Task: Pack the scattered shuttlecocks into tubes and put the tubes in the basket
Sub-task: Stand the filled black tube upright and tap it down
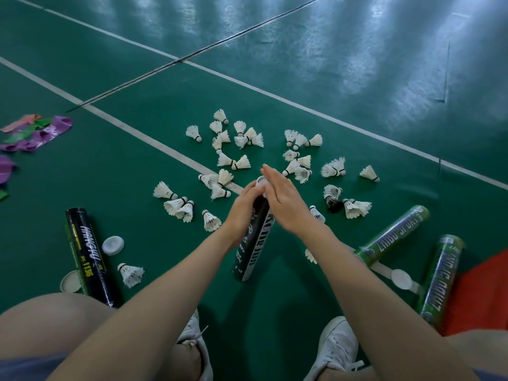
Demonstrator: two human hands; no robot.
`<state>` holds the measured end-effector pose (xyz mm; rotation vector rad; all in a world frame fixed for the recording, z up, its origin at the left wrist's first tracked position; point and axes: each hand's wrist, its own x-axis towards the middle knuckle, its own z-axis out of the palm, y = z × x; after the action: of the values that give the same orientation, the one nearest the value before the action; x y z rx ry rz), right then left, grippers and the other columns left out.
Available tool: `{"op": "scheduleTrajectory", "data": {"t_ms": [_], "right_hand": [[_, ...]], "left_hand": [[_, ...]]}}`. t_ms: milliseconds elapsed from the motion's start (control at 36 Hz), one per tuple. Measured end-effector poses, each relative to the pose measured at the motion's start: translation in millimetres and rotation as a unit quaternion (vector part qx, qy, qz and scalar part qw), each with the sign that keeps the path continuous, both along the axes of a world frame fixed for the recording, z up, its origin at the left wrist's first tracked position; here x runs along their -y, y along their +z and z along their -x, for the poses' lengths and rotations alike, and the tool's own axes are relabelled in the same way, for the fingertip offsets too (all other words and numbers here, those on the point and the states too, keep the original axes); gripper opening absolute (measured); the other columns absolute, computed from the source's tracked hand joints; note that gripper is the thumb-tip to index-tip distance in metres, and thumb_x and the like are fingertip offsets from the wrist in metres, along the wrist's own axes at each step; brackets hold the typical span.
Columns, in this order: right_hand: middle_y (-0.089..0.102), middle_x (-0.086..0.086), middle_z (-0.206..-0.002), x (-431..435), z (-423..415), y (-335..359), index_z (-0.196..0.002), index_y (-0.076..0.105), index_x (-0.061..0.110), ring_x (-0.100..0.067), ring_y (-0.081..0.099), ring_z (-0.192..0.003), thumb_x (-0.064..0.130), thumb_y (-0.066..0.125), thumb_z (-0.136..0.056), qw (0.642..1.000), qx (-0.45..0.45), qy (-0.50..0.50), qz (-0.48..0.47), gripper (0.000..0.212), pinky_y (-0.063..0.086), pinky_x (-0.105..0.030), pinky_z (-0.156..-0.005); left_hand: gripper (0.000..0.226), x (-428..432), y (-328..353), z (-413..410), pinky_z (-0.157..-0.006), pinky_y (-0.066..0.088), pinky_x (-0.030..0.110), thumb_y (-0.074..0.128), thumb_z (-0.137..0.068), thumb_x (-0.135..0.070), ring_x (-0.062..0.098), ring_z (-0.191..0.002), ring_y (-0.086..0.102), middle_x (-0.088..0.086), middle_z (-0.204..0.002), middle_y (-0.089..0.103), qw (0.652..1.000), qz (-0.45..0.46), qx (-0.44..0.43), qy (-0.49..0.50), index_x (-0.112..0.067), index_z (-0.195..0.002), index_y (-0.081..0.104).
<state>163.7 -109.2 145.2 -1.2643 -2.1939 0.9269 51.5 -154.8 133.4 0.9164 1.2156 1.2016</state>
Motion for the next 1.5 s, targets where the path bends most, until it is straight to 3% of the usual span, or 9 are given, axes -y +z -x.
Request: {"op": "scheduleTrajectory", "data": {"t_ms": [389, 722, 861, 944, 1056, 1194, 1278, 1389, 1500], "right_hand": [[0.044, 0.002, -0.141, -7, -3, -5, -0.139, 0.044, 0.019, -0.011, 0.026, -0.134, 0.019, 0.031, -0.102, 1.000, -0.010, -0.009, -0.015, 0.039, 0.022, -0.030, -0.113], [0.042, 0.003, -0.138, -7, -26, -10, -0.133, 0.048, 0.023, -0.020, 0.037, -0.125, 0.023, 0.029, -0.102, 0.998, -0.022, -0.051, 0.024, 0.036, 0.029, -0.033, -0.106], [0.036, -0.001, -0.135, -5, -41, 1, -0.133, 0.046, 0.017, -0.006, 0.035, -0.117, 0.031, 0.033, -0.103, 0.991, -0.061, -0.067, 0.100, 0.035, 0.024, -0.020, -0.096], [0.042, -0.002, -0.123, 3, -42, 6, -0.120, 0.053, 0.020, -0.013, 0.042, -0.112, 0.029, 0.041, -0.101, 0.988, -0.078, -0.066, 0.114, 0.025, 0.032, -0.027, -0.093], [0.051, -0.003, -0.115, 12, -43, 8, -0.113, 0.058, 0.017, -0.015, 0.047, -0.105, 0.032, 0.045, -0.099, 0.990, -0.062, -0.065, 0.110, 0.024, 0.036, -0.029, -0.087], [0.059, -0.005, -0.093, 5, -61, 13, -0.099, 0.061, 0.010, -0.020, 0.054, -0.085, 0.036, 0.043, -0.099, 0.955, -0.125, -0.170, 0.208, 0.032, 0.045, -0.034, -0.071], [0.059, -0.009, -0.106, 1, -74, 5, -0.111, 0.057, 0.006, -0.024, 0.057, -0.094, 0.031, 0.048, -0.098, 0.928, -0.109, -0.163, 0.316, 0.030, 0.052, -0.040, -0.083], [0.056, -0.008, -0.108, -7, -84, -16, -0.122, 0.047, 0.008, -0.023, 0.059, -0.095, 0.025, 0.050, -0.098, 0.892, -0.117, -0.167, 0.404, 0.029, 0.052, -0.045, -0.090], [0.057, -0.008, -0.117, -24, -75, -43, -0.132, 0.039, 0.012, -0.028, 0.063, -0.099, 0.030, 0.054, -0.097, 0.873, -0.136, -0.165, 0.438, 0.043, 0.055, -0.044, -0.084]], "left_hand": [[0.023, -4, 0, -10, -0.065, 0.052, 0.020, 0.035, -0.100, -0.014, 0.005, -0.073, 0.064, -0.007, -0.077, 0.067, 0.999, -0.018, 0.031, 0.026, -0.011, -0.107, 0.057], [0.047, 4, 0, -27, -0.093, 0.048, 0.041, 0.039, -0.099, -0.047, 0.027, -0.106, 0.061, 0.018, -0.121, 0.063, 0.992, 0.085, 0.064, -0.066, -0.017, -0.134, 0.049], [0.041, 16, -1, -34, -0.087, 0.043, 0.047, 0.038, -0.100, -0.046, 0.033, -0.101, 0.057, 0.015, -0.103, 0.060, 0.954, 0.268, 0.136, 0.011, -0.012, -0.096, 0.059], [0.030, 13, 4, -34, -0.106, 0.035, 0.057, 0.049, -0.099, -0.032, 0.045, -0.133, 0.032, 0.021, -0.128, 0.041, 0.904, 0.353, 0.230, 0.073, -0.004, -0.106, 0.043], [0.045, 10, 2, -32, -0.102, 0.045, 0.046, 0.065, -0.089, -0.023, 0.047, -0.130, 0.036, 0.032, -0.125, 0.038, 0.857, 0.401, 0.305, 0.105, 0.008, -0.112, 0.042], [0.036, 7, 0, -34, -0.097, 0.046, 0.053, 0.069, -0.086, -0.017, 0.038, -0.112, 0.052, 0.023, -0.093, 0.045, 0.877, 0.357, 0.300, 0.114, 0.001, -0.088, 0.037], [0.045, 0, -2, -38, -0.078, 0.055, 0.050, 0.073, -0.082, -0.009, 0.038, -0.105, 0.060, 0.023, -0.104, 0.053, 0.911, 0.321, 0.248, 0.071, -0.006, -0.113, 0.041], [0.055, -5, -12, -44, -0.084, 0.056, 0.039, 0.071, -0.080, -0.001, 0.027, -0.097, 0.063, 0.017, -0.109, 0.064, 0.953, 0.286, 0.100, 0.000, 0.005, -0.129, 0.048], [0.093, -10, -41, -40, -0.081, 0.054, 0.041, 0.075, -0.069, 0.011, 0.027, -0.099, 0.064, 0.014, -0.117, 0.063, 0.961, 0.274, 0.010, -0.023, -0.009, -0.145, 0.026]]}}
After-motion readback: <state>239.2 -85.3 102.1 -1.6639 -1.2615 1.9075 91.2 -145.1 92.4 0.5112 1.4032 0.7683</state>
